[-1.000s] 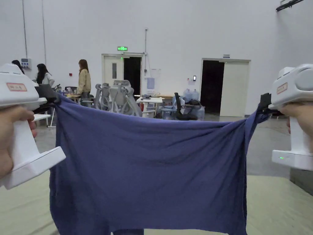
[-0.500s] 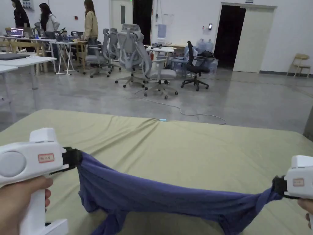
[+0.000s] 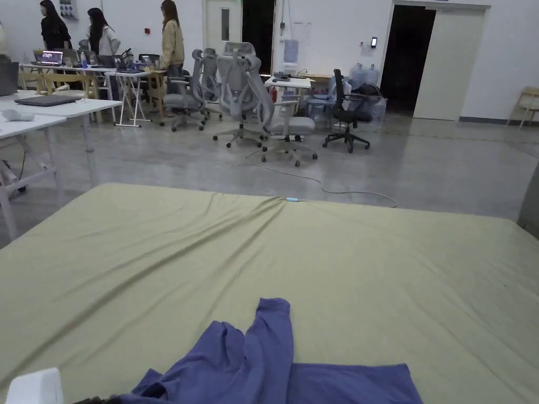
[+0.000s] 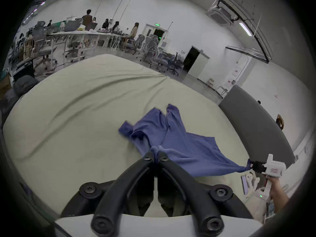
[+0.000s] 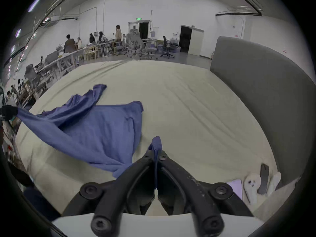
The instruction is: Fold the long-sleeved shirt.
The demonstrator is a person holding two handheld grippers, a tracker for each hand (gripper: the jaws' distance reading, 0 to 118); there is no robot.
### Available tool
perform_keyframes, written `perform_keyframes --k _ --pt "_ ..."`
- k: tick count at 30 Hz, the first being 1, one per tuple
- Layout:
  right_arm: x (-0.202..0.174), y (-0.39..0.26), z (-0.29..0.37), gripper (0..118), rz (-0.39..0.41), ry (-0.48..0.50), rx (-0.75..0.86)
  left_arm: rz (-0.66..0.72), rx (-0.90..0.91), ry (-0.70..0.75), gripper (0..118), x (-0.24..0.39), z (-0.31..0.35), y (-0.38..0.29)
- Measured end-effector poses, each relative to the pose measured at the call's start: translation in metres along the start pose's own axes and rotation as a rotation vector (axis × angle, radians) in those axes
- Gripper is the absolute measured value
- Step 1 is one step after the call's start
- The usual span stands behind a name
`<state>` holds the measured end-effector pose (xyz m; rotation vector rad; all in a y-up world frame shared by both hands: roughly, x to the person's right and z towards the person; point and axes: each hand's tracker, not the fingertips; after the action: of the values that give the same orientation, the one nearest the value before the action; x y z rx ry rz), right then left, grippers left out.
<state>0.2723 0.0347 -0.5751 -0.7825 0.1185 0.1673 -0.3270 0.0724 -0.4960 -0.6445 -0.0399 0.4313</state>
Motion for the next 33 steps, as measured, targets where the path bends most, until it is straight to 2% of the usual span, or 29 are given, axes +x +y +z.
perform_keyframes --k 2,4,8,13,14,15,16,17,18,19,21,22,24,25,26,27,28,29,31,32,33 --pt "-0.011 -0.038 0.022 4 0.082 -0.050 -0.031 0.071 -0.037 0.019 2 -0.010 0.015 -0.025" --pt "-0.019 -0.077 0.033 4 0.127 -0.030 -0.084 0.123 -0.104 0.035 2 -0.021 0.027 -0.056" --pt "-0.031 -0.128 0.038 4 0.088 0.002 -0.166 0.116 -0.221 0.101 2 -0.038 0.037 -0.107" --pt "-0.034 -0.147 0.023 5 0.026 -0.001 -0.255 0.150 -0.272 0.163 4 -0.059 0.030 -0.136" --pt "-0.033 -0.148 0.019 11 -0.008 0.025 -0.280 0.154 -0.279 0.160 19 -0.063 0.026 -0.138" --pt "-0.033 -0.148 0.014 31 -0.052 0.067 -0.290 0.165 -0.286 0.145 54 -0.066 0.024 -0.139" --pt "-0.032 -0.147 0.013 80 -0.104 0.082 -0.290 0.158 -0.284 0.149 109 -0.063 0.023 -0.143" --pt "-0.023 -0.146 0.015 114 -0.127 0.042 -0.268 0.123 -0.261 0.180 118 -0.061 0.023 -0.141" --pt "-0.021 -0.144 0.016 118 -0.146 0.006 -0.228 0.081 -0.208 0.209 114 -0.057 0.026 -0.138" --pt "-0.019 -0.142 0.021 117 -0.172 -0.005 -0.172 0.023 -0.149 0.256 114 -0.058 0.039 -0.137" --pt "-0.013 -0.129 0.035 115 -0.240 0.021 -0.064 0.006 -0.040 0.178 112 -0.049 0.048 -0.133" --pt "-0.014 -0.122 0.038 113 -0.289 0.026 -0.066 0.003 -0.046 0.169 113 -0.048 0.052 -0.130" --pt "-0.021 -0.107 0.042 117 -0.337 0.023 -0.068 -0.005 -0.073 0.140 114 -0.031 0.052 -0.124" --pt "-0.024 -0.102 0.045 108 -0.345 0.051 -0.058 -0.020 -0.117 0.118 111 -0.028 0.055 -0.122" --pt "-0.029 -0.095 0.045 86 -0.336 0.088 -0.038 -0.027 -0.161 0.090 99 -0.028 0.058 -0.122" --pt "-0.040 -0.083 0.041 44 -0.308 0.119 -0.026 -0.022 -0.165 0.071 72 -0.027 0.059 -0.121" --pt "-0.052 -0.072 0.036 4 -0.260 0.118 -0.025 -0.018 -0.156 0.097 0 -0.014 0.057 -0.119" --pt "-0.060 -0.066 0.032 3 -0.228 0.093 -0.023 -0.016 -0.157 0.162 3 -0.012 0.058 -0.120" --pt "-0.083 -0.040 0.015 4 -0.182 0.204 0.002 -0.028 -0.116 0.116 3 -0.010 0.060 -0.117" --pt "-0.095 -0.024 0.005 14 -0.172 0.259 0.007 -0.017 -0.100 0.099 3 0.006 0.060 -0.111" --pt "-0.113 0.001 -0.014 38 -0.169 0.308 0.001 0.004 -0.085 0.094 3 0.013 0.060 -0.106"
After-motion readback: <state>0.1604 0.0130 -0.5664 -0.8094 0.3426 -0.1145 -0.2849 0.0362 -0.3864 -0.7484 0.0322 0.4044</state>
